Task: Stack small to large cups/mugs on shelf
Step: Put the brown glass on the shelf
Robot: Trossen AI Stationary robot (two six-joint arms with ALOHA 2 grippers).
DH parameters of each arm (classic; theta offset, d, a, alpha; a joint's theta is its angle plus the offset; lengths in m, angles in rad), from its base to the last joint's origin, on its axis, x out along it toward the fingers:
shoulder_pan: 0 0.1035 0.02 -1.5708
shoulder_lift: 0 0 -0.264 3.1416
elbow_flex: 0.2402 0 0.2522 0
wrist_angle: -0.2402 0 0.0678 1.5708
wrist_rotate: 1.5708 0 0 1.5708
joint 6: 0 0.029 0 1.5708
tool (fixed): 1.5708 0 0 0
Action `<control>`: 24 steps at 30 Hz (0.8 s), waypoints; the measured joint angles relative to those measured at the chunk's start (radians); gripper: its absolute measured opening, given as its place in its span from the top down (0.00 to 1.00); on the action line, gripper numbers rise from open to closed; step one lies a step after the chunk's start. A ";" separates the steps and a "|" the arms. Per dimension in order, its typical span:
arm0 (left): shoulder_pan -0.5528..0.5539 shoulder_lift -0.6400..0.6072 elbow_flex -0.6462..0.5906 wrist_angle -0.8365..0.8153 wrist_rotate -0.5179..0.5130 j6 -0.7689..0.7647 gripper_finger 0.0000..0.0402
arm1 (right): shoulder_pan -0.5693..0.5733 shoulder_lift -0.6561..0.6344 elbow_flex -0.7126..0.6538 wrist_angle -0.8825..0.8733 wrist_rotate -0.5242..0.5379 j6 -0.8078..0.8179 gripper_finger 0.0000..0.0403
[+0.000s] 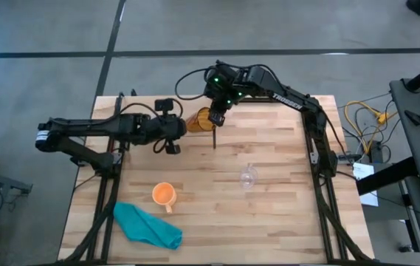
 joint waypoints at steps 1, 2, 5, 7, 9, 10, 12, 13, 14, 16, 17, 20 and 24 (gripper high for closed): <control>0.006 0.000 0.000 0.016 0.014 0.000 0.82 | -0.003 0.000 0.000 0.013 0.005 -0.006 0.98; 0.013 0.000 0.000 0.029 0.018 0.001 0.81 | -0.005 0.000 0.000 0.023 0.007 -0.015 0.98; 0.035 0.000 0.000 0.043 0.026 0.002 0.81 | -0.011 0.000 0.000 0.042 0.008 -0.022 0.98; 0.054 0.001 0.000 0.042 0.026 0.002 0.81 | -0.012 -0.001 0.000 0.033 0.007 -0.026 0.98; 0.077 0.002 -0.001 0.040 0.026 0.002 0.82 | -0.012 -0.001 0.000 0.024 0.007 -0.026 0.98; 0.088 0.002 -0.001 0.040 0.026 0.002 0.82 | -0.012 -0.001 0.000 0.025 0.007 -0.027 0.98; 0.114 0.002 -0.005 0.041 0.035 0.001 0.82 | -0.012 -0.002 0.000 0.028 0.007 -0.033 0.98; 0.127 0.002 -0.009 0.041 0.048 0.001 0.82 | -0.012 -0.003 0.000 0.030 0.007 -0.039 0.98; 0.140 0.002 -0.014 0.042 0.073 0.000 0.82 | -0.012 -0.005 0.000 0.032 0.007 -0.044 0.98; 0.160 0.002 -0.019 0.043 0.125 0.000 0.82 | -0.016 -0.006 0.000 0.038 0.007 -0.045 0.98; 0.166 0.002 -0.021 0.047 0.149 0.000 0.82 | -0.017 -0.006 0.000 0.043 0.007 -0.045 0.98; 0.175 0.005 -0.023 0.069 0.168 0.001 0.82 | -0.024 -0.006 0.000 0.061 0.008 -0.047 0.98; 0.176 0.007 -0.023 0.093 0.169 0.001 0.82 | -0.035 -0.006 0.000 0.076 0.010 -0.058 0.98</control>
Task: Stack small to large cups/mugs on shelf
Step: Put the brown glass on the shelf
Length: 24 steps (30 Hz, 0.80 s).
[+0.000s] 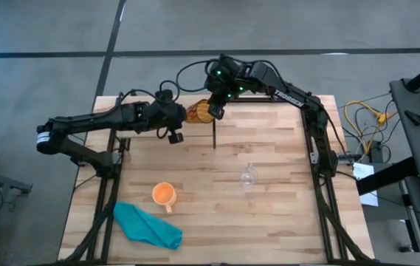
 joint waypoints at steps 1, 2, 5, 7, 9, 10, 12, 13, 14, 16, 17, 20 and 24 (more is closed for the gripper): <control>0.002 0.001 0.000 0.001 0.005 0.001 0.82 | -0.001 0.000 0.000 0.003 0.000 -0.002 0.98; 0.004 0.008 -0.001 0.004 0.013 0.002 0.82 | -0.002 0.000 0.000 0.003 0.000 -0.004 0.98; 0.015 0.027 -0.008 0.005 0.024 0.004 0.82 | -0.004 0.000 -0.001 -0.003 0.001 -0.005 0.98; 0.020 0.043 -0.008 0.017 0.024 0.002 0.82 | -0.005 0.000 -0.002 -0.003 0.001 -0.005 0.98; 0.027 0.057 -0.008 0.027 0.025 0.002 0.82 | -0.006 0.000 -0.002 -0.003 0.001 -0.005 0.98; 0.028 0.067 -0.008 0.027 0.025 0.002 0.82 | -0.006 0.000 -0.002 -0.003 0.001 -0.005 0.98; 0.030 0.081 -0.008 0.027 0.026 0.003 0.82 | -0.006 0.000 -0.002 -0.003 0.001 -0.005 0.98; 0.031 0.087 -0.008 0.028 0.027 0.004 0.82 | -0.006 0.000 -0.002 -0.003 0.000 -0.005 0.98; 0.030 0.094 -0.008 0.029 0.027 0.007 0.82 | -0.006 0.000 -0.002 -0.003 0.000 -0.005 0.98; 0.030 0.098 -0.008 0.030 0.028 0.008 0.82 | -0.005 0.000 -0.002 -0.002 -0.002 -0.005 0.98; 0.030 0.098 -0.008 0.029 0.028 0.008 0.82 | -0.005 0.000 -0.002 -0.002 -0.003 -0.005 0.98; 0.031 0.097 -0.008 0.034 0.028 0.008 0.82 | -0.005 0.000 -0.002 0.003 -0.003 -0.020 0.98; 0.040 0.088 -0.009 0.034 0.028 0.010 0.82 | -0.007 0.000 -0.002 0.016 -0.003 -0.021 0.98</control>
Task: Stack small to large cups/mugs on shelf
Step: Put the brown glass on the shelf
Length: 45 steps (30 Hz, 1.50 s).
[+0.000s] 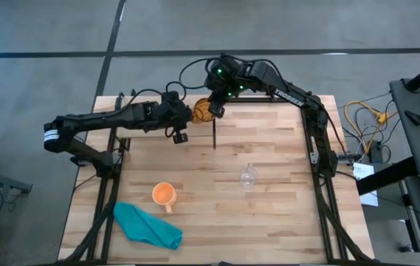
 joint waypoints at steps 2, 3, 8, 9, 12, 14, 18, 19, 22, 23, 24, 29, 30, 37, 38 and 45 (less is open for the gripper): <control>0.005 0.000 0.000 0.004 0.001 0.000 0.82 | -0.001 0.000 0.000 0.002 0.000 0.000 0.98; 0.008 0.000 0.000 0.004 0.001 0.000 0.82 | -0.001 0.000 0.000 0.004 -0.001 0.000 0.98; 0.011 0.005 0.000 0.012 0.006 0.000 0.82 | -0.001 0.000 0.001 0.035 -0.006 -0.002 0.98; 0.012 0.005 0.000 0.012 0.017 0.000 0.82 | -0.001 0.000 0.001 0.039 -0.007 -0.002 0.98; 0.017 0.006 0.000 0.017 0.038 -0.001 0.82 | -0.001 0.000 0.001 0.053 -0.008 -0.002 0.98; 0.022 0.006 0.000 0.018 0.039 -0.001 0.82 | -0.001 0.000 0.001 0.056 -0.008 -0.002 0.98; 0.030 0.006 0.000 0.029 0.048 -0.002 0.82 | -0.001 0.000 0.002 0.086 -0.008 -0.001 0.98; 0.033 0.006 0.000 0.031 0.051 -0.002 0.82 | -0.001 0.000 0.002 0.093 -0.008 0.000 0.98; 0.036 0.006 0.000 0.033 0.056 -0.004 0.82 | -0.001 0.000 0.002 0.106 -0.008 0.001 0.98; 0.036 0.006 0.000 0.033 0.056 -0.004 0.82 | -0.001 0.000 0.002 0.104 -0.008 0.001 0.98; 0.037 0.006 0.000 0.034 0.057 -0.004 0.82 | -0.001 0.000 0.002 0.101 -0.009 0.002 0.98; 0.040 0.008 -0.007 0.036 0.086 -0.006 0.82 | 0.000 0.005 0.000 0.091 -0.023 0.014 0.98; 0.040 0.009 -0.009 0.036 0.093 -0.006 0.82 | -0.002 0.009 -0.001 0.090 -0.028 0.018 0.98; 0.043 0.010 -0.039 0.039 0.093 -0.006 0.82 | -0.006 0.034 -0.003 0.096 -0.035 0.028 0.98; 0.044 0.010 -0.043 0.044 0.092 -0.005 0.82 | -0.007 0.036 -0.003 0.099 -0.035 0.028 0.98; 0.061 0.015 -0.048 0.061 0.109 -0.001 0.82 | -0.010 0.039 -0.004 0.109 -0.033 0.035 0.98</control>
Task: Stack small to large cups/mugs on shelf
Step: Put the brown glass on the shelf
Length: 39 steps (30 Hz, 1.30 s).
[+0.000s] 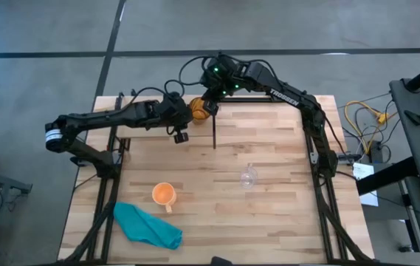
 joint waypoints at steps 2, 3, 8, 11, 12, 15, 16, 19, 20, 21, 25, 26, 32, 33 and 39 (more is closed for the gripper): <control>0.010 0.001 -0.001 0.014 0.042 0.000 0.82 | 0.000 0.000 0.000 0.020 0.000 0.000 0.98; 0.012 0.003 -0.001 0.022 0.051 0.000 0.82 | 0.000 0.000 0.000 0.026 0.000 0.000 0.98; 0.021 0.003 -0.001 0.025 0.065 0.000 0.82 | 0.000 0.000 0.000 0.030 0.000 0.007 0.98; 0.023 0.003 -0.001 0.026 0.065 0.000 0.82 | -0.002 0.000 0.000 0.033 -0.001 0.007 0.98; 0.022 0.003 -0.001 0.026 0.065 0.000 0.82 | -0.004 0.000 0.000 0.032 -0.001 0.007 0.98; 0.023 0.003 -0.001 0.026 0.065 -0.001 0.82 | -0.005 0.000 0.000 0.034 -0.002 0.007 0.98; 0.023 0.003 -0.001 0.026 0.065 -0.001 0.82 | -0.006 0.000 0.000 0.034 -0.002 0.007 0.98; 0.022 0.003 -0.001 0.025 0.069 -0.007 0.82 | -0.007 0.000 0.000 0.033 -0.004 0.007 0.98; 0.023 0.003 -0.001 0.025 0.070 -0.007 0.82 | -0.007 0.000 0.000 0.033 -0.004 0.007 0.98; 0.023 0.003 -0.001 0.025 0.070 -0.008 0.82 | -0.007 0.000 0.000 0.033 -0.004 0.007 0.98; 0.022 0.003 -0.002 0.024 0.070 -0.009 0.82 | -0.007 0.001 0.000 0.033 -0.004 0.008 0.98; 0.022 0.003 -0.003 0.025 0.070 -0.009 0.82 | -0.007 0.001 0.000 0.031 -0.004 0.009 0.98; 0.022 0.003 -0.003 0.023 0.074 -0.009 0.82 | -0.007 0.001 0.000 0.033 -0.005 0.018 0.95; 0.022 0.003 -0.003 0.023 0.075 -0.009 0.82 | -0.007 0.001 0.000 0.033 -0.005 0.018 0.95; 0.022 0.006 -0.012 0.025 0.077 -0.010 0.82 | -0.007 0.002 -0.012 0.032 -0.005 0.026 0.95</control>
